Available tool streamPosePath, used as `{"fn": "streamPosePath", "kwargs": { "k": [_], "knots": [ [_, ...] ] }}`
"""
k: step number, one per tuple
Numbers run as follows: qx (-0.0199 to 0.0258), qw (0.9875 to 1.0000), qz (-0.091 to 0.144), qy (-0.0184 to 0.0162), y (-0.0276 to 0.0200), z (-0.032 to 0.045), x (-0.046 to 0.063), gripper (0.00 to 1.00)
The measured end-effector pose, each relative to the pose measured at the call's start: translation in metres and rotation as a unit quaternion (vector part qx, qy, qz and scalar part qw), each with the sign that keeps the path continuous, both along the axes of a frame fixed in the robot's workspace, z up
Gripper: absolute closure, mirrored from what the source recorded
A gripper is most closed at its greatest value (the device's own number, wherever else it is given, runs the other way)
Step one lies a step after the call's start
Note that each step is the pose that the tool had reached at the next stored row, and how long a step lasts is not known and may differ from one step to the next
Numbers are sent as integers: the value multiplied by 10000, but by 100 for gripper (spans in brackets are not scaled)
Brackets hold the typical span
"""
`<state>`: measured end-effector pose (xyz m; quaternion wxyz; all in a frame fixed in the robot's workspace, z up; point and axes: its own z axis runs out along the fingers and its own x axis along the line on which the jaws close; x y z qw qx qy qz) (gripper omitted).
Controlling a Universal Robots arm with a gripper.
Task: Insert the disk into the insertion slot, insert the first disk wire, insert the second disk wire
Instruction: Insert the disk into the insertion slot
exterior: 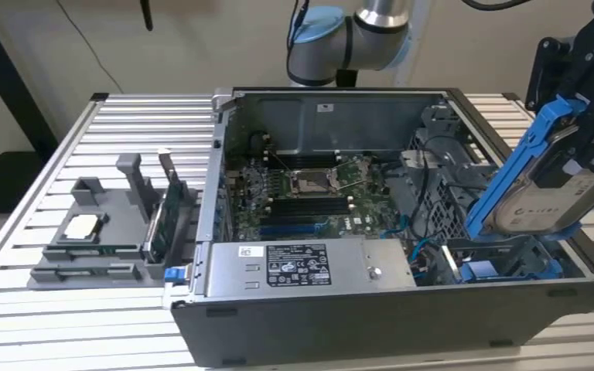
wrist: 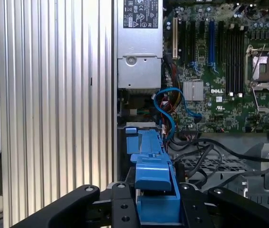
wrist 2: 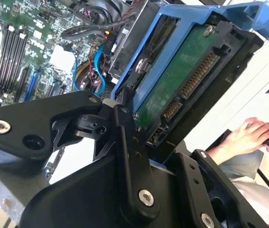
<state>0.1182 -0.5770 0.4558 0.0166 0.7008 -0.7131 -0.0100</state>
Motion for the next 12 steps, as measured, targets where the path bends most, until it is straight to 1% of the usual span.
{"fn": "streamPosePath", "kwargs": {
  "k": [5, 12],
  "knots": [
    [1, 10000, 0, 0, 0, -10, 0, 67],
    [0, 10000, 0, 0, 0, -45, 0, 67]
  ]
}}
